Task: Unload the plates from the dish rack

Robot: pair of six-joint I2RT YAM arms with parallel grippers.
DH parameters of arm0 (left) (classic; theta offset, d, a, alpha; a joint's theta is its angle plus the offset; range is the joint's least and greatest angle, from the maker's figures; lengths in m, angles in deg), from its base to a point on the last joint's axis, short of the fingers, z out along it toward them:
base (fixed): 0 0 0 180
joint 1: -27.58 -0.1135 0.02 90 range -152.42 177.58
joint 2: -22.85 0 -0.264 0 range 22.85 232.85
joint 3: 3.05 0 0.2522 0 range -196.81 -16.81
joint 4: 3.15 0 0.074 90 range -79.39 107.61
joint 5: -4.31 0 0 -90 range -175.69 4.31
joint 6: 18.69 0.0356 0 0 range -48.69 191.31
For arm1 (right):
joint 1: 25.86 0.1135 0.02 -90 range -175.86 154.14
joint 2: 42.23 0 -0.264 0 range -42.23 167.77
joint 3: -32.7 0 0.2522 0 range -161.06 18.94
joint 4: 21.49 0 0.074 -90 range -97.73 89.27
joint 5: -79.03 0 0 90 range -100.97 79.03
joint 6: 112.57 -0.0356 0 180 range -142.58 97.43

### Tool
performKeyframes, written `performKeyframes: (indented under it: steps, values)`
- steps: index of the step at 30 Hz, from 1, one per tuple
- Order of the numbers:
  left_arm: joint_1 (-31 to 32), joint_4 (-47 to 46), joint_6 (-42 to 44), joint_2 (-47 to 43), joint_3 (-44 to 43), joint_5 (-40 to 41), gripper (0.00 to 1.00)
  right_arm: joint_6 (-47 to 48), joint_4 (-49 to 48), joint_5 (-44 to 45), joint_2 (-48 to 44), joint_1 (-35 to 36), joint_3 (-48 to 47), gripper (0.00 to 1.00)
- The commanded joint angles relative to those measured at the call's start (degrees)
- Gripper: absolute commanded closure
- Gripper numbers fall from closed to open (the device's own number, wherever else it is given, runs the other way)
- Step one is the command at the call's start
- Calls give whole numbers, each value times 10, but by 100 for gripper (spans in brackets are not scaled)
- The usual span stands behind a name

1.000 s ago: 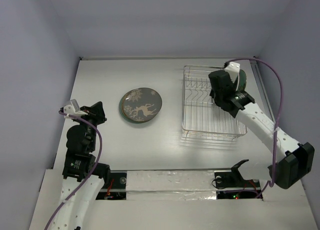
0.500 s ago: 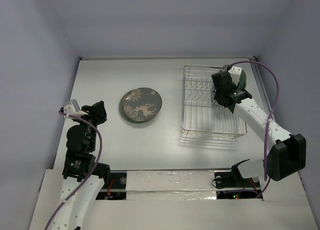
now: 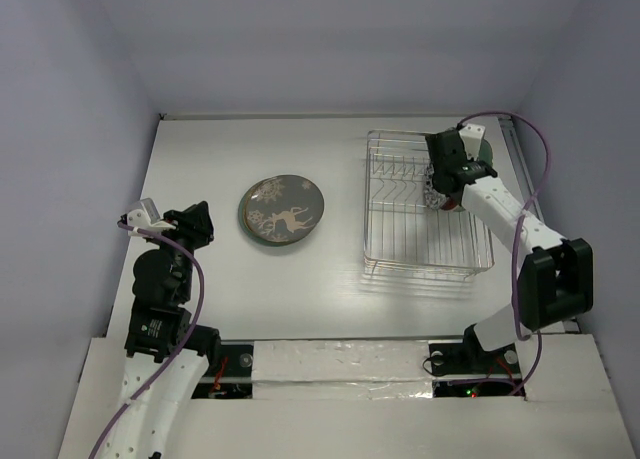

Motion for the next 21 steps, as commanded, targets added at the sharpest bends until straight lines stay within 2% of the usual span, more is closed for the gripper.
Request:
performKeyframes:
  steps: [1,2,4,12,21]
  values:
    - [4,-21,2,4,3,-2,77,19,-25,29,-4,-4,-49,82]
    - [4,-21,2,4,2,-2,77,22,-23,33,-7,-4,-53,92]
    - [4,-21,2,5,2,-2,77,27,-10,41,-11,-4,-61,100]
    - [4,-21,2,3,2,-2,77,51,30,53,-71,1,-125,100]
    - [-1,-23,2,2,3,-2,77,73,97,106,-149,85,-216,100]
